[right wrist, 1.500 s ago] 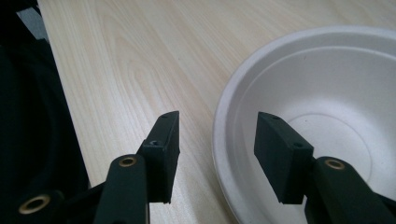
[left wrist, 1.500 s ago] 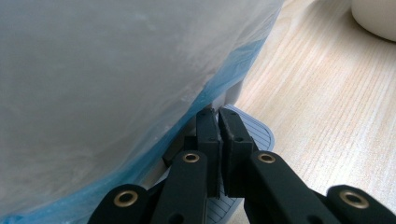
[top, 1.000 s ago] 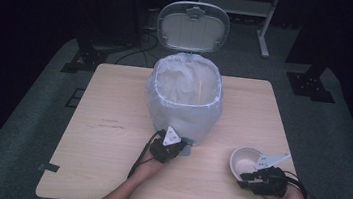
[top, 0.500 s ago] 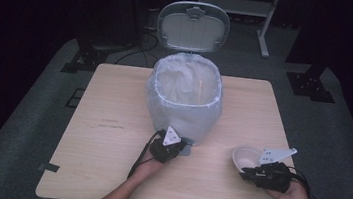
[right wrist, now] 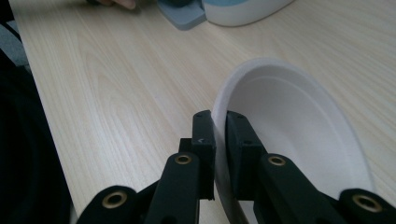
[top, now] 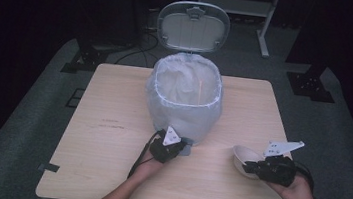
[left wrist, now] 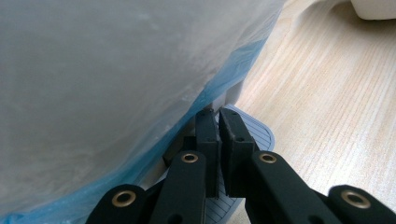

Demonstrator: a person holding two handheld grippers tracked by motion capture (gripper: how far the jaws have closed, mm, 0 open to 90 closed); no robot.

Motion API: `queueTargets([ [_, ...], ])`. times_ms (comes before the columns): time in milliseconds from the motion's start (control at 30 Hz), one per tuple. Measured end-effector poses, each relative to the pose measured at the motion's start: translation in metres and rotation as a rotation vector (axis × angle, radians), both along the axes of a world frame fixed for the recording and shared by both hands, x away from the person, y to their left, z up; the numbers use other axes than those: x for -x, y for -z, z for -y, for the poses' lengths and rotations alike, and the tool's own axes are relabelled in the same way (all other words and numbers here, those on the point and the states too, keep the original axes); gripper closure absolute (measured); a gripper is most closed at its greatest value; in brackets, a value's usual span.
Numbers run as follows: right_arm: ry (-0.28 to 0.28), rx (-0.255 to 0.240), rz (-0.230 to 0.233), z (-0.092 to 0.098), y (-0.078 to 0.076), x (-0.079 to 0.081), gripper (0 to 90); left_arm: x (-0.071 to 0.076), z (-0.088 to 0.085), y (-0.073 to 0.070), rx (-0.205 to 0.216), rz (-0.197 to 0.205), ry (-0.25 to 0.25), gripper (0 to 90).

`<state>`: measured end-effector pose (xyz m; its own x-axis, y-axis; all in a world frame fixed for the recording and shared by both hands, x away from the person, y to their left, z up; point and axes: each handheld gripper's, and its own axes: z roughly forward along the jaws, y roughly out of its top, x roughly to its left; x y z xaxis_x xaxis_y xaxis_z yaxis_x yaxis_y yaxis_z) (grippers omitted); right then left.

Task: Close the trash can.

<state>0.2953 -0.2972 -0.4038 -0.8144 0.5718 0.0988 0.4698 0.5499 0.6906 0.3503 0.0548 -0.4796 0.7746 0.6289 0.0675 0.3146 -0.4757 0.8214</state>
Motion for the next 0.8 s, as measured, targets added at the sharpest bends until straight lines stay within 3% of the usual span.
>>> queueTargets([
  [367, 0.021, -0.042, -0.024, 0.005, -0.019, -0.005, 83.7, 0.0, 0.0, 0.0, 0.003, 0.001, -0.001, 87.4],
  [700, 0.02, -0.071, -0.017, 0.003, -0.041, -0.008, 83.7, 0.0, 0.0, 0.0, 0.003, 0.001, -0.001, 87.4],
  [733, 0.021, -0.07, -0.013, 0.003, -0.043, -0.008, 83.7, 0.001, 0.001, 0.001, 0.018, -0.018, -0.005, 87.4],
  [800, 0.021, -0.076, -0.018, 0.004, -0.047, -0.008, 83.7, 0.0, 0.0, 0.0, 0.003, -0.008, 0.0, 87.4],
])
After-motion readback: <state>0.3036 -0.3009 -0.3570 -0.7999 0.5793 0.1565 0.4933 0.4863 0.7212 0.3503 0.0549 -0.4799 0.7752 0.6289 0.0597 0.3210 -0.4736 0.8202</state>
